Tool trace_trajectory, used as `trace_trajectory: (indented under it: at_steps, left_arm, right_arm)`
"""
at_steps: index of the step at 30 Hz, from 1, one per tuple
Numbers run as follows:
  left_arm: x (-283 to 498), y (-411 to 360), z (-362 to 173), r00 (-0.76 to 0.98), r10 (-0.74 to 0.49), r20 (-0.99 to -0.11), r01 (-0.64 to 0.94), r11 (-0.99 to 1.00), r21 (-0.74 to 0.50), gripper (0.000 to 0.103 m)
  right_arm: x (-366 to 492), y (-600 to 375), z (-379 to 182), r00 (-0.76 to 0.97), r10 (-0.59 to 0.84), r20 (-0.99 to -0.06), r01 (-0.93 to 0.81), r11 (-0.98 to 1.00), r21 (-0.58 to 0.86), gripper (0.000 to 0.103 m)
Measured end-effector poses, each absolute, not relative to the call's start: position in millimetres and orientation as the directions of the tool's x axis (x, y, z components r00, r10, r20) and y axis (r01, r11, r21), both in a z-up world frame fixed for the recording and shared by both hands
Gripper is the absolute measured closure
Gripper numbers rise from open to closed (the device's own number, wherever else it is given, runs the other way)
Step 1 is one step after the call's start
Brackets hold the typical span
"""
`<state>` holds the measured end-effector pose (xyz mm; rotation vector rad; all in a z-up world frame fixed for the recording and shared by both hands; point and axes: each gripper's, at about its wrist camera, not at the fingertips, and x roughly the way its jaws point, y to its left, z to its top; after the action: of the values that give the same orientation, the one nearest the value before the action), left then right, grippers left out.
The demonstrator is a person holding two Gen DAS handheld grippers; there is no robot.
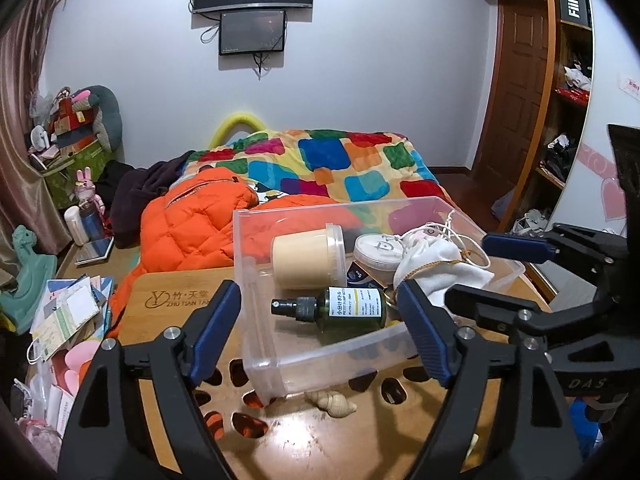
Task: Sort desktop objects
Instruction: 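Grasp the green-and-white block with the right tool while the left tool approaches the seashell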
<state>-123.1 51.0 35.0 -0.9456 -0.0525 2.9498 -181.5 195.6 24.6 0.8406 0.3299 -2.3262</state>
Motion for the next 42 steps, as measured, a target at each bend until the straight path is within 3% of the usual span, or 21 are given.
trace_trajectory:
  at_steps: [2, 4, 16, 36, 42]
  left_arm:
    - [-117.5, 51.1, 36.7, -0.818, 0.040, -0.573, -0.021, -0.999, -0.039, 0.015]
    - [-113.3, 49.8, 38.3, -0.822, 0.033, -0.568, -0.014, -0.999, -0.037, 0.009]
    - [-81.4, 39.5, 43.8, -0.835, -0.031, -0.549, 0.045, -0.999, -0.012, 0.004]
    - [-54.7, 35.1, -11.2, -0.765, -0.058, -0.642, 0.120, -0.991, -0.054, 0.004]
    - [-59.0, 39.4, -18.2, -0.753, -0.060, -0.655, 0.114, -0.993, -0.040, 0.004]
  right_arm:
    - [-171.5, 196.6, 27.1, -0.621, -0.466, -0.630, 0.632, -0.774, -0.051, 0.039]
    - [-162.6, 197.9, 29.0, -0.630, -0.466, -0.621, 0.632, -0.772, -0.062, 0.027]
    - [-129.8, 211.3, 22.1, -0.619, -0.500, -0.605, 0.623, -0.782, 0.008, 0.020]
    - [-92.0, 211.0, -51.4, -0.528, -0.506, -0.682, 0.642, -0.764, 0.070, 0.022]
    - [-87.2, 203.9, -59.0, -0.508, -0.508, -0.696, 0.667, -0.743, 0.055, 0.042]
